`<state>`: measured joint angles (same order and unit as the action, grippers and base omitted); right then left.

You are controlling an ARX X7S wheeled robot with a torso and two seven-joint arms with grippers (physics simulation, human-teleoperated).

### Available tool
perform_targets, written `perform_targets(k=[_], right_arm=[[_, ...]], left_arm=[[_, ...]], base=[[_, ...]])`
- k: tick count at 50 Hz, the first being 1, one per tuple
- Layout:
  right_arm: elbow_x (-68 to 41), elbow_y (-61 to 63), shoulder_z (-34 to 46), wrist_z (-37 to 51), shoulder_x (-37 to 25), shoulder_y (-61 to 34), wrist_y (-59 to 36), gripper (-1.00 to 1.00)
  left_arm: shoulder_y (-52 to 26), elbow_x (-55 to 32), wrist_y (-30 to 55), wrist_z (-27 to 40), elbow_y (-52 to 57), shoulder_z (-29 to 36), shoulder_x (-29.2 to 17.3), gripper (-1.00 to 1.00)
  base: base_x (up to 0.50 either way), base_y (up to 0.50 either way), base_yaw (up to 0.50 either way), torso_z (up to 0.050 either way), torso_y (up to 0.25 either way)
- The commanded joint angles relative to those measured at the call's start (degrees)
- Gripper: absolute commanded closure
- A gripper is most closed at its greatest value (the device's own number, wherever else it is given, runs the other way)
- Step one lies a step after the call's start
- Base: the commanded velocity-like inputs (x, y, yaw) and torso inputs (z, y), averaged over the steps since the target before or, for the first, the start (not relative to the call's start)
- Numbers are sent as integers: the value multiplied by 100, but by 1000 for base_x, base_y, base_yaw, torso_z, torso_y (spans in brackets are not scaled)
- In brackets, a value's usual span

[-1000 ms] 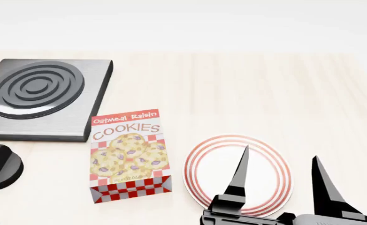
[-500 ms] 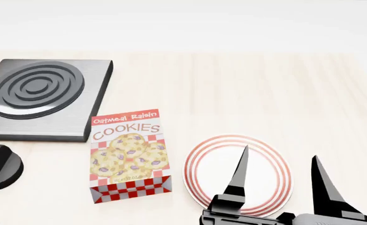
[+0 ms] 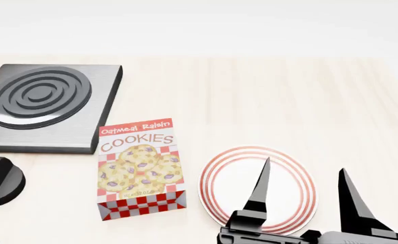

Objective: Pick the akita bowl from table center and place it on the plate.

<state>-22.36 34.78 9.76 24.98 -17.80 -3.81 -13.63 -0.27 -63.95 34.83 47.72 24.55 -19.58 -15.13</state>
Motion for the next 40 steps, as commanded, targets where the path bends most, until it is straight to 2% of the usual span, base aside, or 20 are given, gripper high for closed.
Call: perform_targets(k=[1, 40], right_arm=[[25, -4, -50, -43, 28, -13, 6, -100], [3, -47, 33, 8, -27, -15, 76, -100]], left_arm=[[-92, 83, 59, 58, -89, 88, 45, -100], [-113, 510, -243, -349, -695, 420, 31, -100]], base=[[0, 0, 0, 0, 0], [0, 0, 0, 0, 0]])
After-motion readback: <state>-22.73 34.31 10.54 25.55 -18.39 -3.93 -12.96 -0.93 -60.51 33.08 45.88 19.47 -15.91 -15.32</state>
